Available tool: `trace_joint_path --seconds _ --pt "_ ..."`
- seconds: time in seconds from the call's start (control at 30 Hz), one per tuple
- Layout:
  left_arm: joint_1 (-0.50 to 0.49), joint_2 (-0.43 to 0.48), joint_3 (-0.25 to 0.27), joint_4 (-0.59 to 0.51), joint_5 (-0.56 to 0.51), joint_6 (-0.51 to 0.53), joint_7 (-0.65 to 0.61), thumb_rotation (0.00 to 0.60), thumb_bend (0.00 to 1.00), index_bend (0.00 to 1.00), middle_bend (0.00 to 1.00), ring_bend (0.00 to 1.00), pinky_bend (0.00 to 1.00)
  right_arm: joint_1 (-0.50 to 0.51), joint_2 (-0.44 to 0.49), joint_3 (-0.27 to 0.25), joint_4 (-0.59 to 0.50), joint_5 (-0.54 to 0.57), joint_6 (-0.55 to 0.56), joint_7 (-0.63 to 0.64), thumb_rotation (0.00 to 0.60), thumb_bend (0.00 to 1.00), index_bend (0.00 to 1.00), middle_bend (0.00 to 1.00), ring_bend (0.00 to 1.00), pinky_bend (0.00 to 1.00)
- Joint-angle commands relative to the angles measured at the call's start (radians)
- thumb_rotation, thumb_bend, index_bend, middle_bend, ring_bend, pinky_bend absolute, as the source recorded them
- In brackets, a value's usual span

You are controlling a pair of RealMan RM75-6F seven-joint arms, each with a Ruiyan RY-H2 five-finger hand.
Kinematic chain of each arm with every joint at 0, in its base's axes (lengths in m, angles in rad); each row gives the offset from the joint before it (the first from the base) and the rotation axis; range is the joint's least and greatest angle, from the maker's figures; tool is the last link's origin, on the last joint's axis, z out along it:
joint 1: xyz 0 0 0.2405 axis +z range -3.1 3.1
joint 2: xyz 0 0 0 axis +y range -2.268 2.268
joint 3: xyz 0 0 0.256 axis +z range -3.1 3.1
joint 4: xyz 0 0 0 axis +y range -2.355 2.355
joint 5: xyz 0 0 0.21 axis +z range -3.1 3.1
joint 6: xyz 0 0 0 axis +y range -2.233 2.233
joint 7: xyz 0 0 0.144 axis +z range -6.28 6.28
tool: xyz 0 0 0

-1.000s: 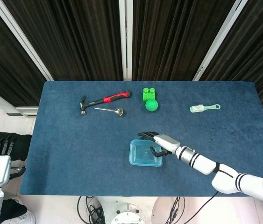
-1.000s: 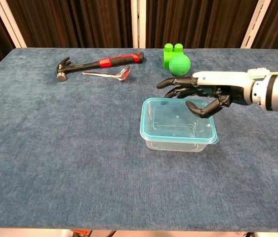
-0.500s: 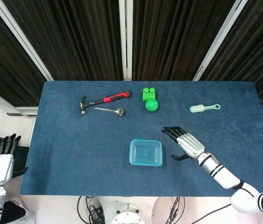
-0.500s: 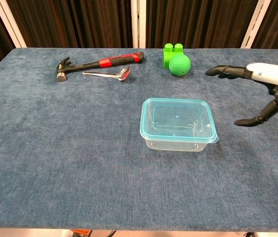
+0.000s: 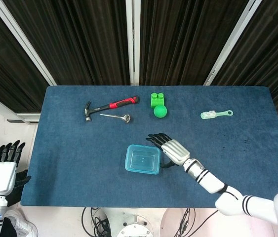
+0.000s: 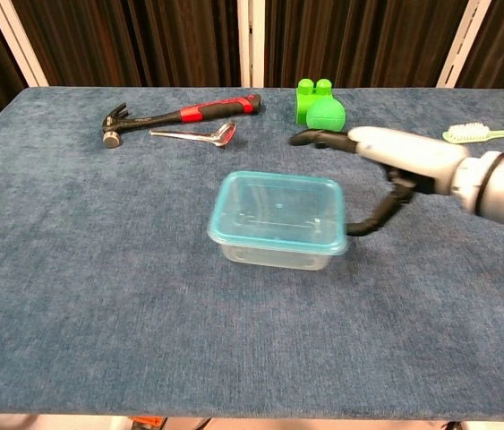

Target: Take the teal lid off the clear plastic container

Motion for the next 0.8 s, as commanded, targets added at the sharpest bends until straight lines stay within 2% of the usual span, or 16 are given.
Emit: trace_joint_path --seconds 0.03,0.13,0.2,0.33,0.47,0.53,0.67,0.8 --pt "-0.041 0.009 -0.013 -0.016 0.017 -0.04 0.014 0.6 0.0 0.01 0.0 0.0 0.0 0.031 -0.039 0.025 0.027 0.016 -0.031 -0.003 0.6 0.12 0.0 0.0 0.0 0.0" --pt "-0.096 0.017 -0.028 -0.043 0.021 -0.109 0.029 0.6 0.0 0.01 0.0 0.0 0.0 0.041 -0.038 0.032 0.022 0.026 -0.042 -0.029 0.6 0.12 0.0 0.0 0.0 0.0" --pt "-0.15 0.018 -0.041 -0.063 0.027 -0.177 0.037 0.6 0.0 0.01 0.0 0.0 0.0 0.034 0.001 0.023 -0.012 0.022 -0.033 -0.058 0.6 0.12 0.0 0.0 0.0 0.0" --pt "-0.263 -0.001 -0.063 -0.087 0.049 -0.314 0.006 0.6 0.0 0.01 0.0 0.0 0.0 -0.018 0.138 0.008 -0.13 0.023 0.036 -0.115 0.6 0.13 0.0 0.0 0.0 0.0" --pt "-0.395 -0.053 -0.091 -0.086 0.05 -0.468 -0.023 0.6 0.0 0.01 0.0 0.0 0.0 -0.101 0.283 0.013 -0.268 0.021 0.175 -0.177 0.6 0.13 0.0 0.0 0.0 0.0" --pt "-0.442 -0.077 -0.107 -0.087 0.016 -0.529 -0.007 0.6 0.0 0.01 0.0 0.0 0.0 -0.129 0.331 0.014 -0.317 0.009 0.229 -0.198 0.6 0.13 0.0 0.0 0.0 0.0" --pt "-0.52 -0.131 -0.135 -0.108 -0.12 -0.633 0.066 0.6 0.0 0.01 0.0 0.0 0.0 -0.182 0.392 0.01 -0.386 -0.025 0.325 -0.257 0.6 0.13 0.0 0.0 0.0 0.0" --pt "-0.573 -0.171 -0.139 -0.138 -0.23 -0.671 0.15 0.6 0.0 0.01 0.0 0.0 0.0 -0.204 0.409 -0.001 -0.403 -0.045 0.349 -0.269 0.6 0.13 0.0 0.0 0.0 0.0"
